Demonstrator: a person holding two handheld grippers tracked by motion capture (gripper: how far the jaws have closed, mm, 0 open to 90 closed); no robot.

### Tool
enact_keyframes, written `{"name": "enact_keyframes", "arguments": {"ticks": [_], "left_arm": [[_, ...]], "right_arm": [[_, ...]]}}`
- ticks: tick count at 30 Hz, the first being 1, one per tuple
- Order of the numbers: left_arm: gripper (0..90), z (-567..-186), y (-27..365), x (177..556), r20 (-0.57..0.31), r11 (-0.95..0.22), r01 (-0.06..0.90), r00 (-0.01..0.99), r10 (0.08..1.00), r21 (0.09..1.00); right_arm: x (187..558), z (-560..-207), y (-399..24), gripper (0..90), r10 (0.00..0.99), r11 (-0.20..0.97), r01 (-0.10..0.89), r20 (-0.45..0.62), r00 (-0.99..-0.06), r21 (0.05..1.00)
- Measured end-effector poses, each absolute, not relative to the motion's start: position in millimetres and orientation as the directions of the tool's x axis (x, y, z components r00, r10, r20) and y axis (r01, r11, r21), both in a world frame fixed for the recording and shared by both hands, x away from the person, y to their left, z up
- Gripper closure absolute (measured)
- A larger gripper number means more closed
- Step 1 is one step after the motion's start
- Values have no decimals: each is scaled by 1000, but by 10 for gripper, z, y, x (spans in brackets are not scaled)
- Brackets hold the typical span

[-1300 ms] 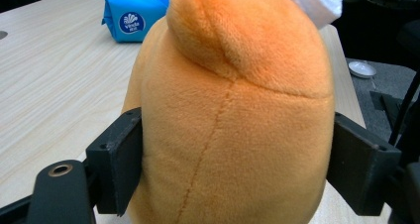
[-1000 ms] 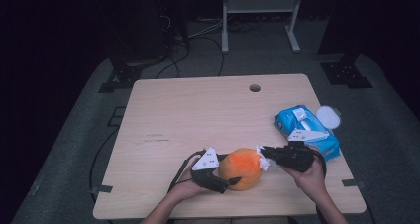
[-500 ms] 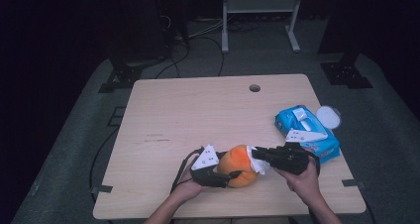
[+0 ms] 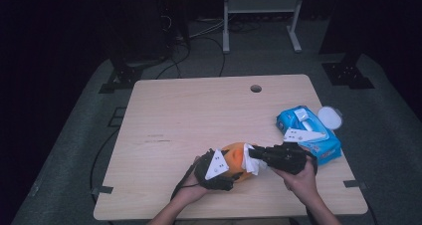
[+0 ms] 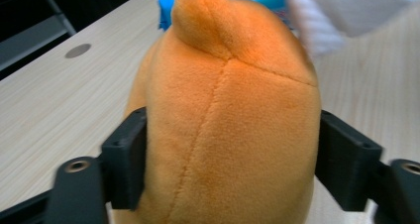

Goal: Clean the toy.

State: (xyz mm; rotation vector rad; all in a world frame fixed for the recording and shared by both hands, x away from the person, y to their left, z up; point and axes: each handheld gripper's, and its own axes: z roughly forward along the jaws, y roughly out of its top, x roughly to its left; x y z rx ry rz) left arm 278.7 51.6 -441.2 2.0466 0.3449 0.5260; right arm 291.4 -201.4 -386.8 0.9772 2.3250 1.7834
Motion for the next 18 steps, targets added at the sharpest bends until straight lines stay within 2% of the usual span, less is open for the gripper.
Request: {"name": "enact_keyframes", "arguments": {"ticks": [2,7,10,13,18], "left_arm": [[195,-4414,493,2760,217,-492,21,881,421,870],[181,-4323,553,2801,82,-448,72,946,314,891],[198,-4222,638,2852,15,-371,121,939,344,921],[212,-4249,656,2888,11,-382,142,929,371,913],[298,-4348,595,2832,50,-440,97,949,311,893]], "right_arm": [[2949,-3915,-2029,804,522,142,457,326,-788,878],[3064,-4126,-2150,801,540,171,542,382,-750,823],[3041,-4129,-2202,800,540,202,547,374,-754,812],[3032,-4136,-2239,800,543,214,554,374,-752,804],[3021,-4025,-2284,796,556,199,530,351,-753,824]]}}
